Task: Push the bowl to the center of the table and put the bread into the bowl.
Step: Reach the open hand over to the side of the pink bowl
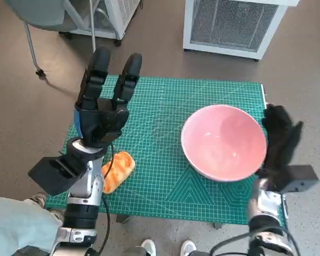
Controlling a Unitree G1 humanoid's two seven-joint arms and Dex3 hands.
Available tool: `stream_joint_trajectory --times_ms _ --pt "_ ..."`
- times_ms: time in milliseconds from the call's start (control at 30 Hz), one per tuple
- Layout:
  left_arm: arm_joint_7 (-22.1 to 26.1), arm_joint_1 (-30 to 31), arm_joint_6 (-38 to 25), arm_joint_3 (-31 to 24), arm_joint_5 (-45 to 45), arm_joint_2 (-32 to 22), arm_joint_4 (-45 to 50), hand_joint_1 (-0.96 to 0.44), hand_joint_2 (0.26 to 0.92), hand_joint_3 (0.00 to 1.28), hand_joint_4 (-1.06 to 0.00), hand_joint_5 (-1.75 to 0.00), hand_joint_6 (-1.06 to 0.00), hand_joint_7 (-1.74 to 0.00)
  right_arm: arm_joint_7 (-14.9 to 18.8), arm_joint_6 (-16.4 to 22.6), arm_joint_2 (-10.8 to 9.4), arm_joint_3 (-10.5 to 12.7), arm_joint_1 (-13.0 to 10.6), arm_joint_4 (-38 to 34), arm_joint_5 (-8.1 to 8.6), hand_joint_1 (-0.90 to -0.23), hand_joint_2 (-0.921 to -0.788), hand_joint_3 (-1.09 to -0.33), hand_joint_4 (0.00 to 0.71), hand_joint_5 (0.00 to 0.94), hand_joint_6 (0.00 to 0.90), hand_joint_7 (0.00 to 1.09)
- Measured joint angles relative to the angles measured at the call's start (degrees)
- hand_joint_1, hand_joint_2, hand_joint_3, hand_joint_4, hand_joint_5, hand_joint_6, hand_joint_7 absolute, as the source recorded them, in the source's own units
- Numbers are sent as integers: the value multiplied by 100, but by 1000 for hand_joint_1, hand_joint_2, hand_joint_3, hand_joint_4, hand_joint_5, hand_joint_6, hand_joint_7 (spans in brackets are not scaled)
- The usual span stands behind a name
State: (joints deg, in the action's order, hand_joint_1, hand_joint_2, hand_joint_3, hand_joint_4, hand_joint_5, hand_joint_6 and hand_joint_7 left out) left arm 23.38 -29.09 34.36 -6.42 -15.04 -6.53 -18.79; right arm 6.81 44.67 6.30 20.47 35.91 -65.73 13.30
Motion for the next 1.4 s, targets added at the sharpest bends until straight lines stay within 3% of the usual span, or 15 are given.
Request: stream_joint_trajectory --times_ms 167,500,967,1400 --pt "1 41 -16 -9 -1 -31 69 -87 921 246 -312 -1 -442 -5 294 -363 -198 117 168 -111 274 -449 -921 -886 228 4 20 568" --pt "1 131 -49 -62 -3 -156 224 -102 921 239 -316 -2 -444 -5 614 -848 -386 345 693 -323 582 -478 -921 -878 218 1 47 531" --pt "-7 274 -80 -137 -4 -268 382 -109 921 234 -336 -9 -443 -3 620 -1242 -471 533 1403 -652 666 -476 -921 -813 223 1 102 467" --pt "-106 364 -92 -171 -7 -287 441 -120 921 229 -342 -7 -449 -5 515 -1627 -571 542 1652 -816 630 -471 -921 -801 240 8 115 441"
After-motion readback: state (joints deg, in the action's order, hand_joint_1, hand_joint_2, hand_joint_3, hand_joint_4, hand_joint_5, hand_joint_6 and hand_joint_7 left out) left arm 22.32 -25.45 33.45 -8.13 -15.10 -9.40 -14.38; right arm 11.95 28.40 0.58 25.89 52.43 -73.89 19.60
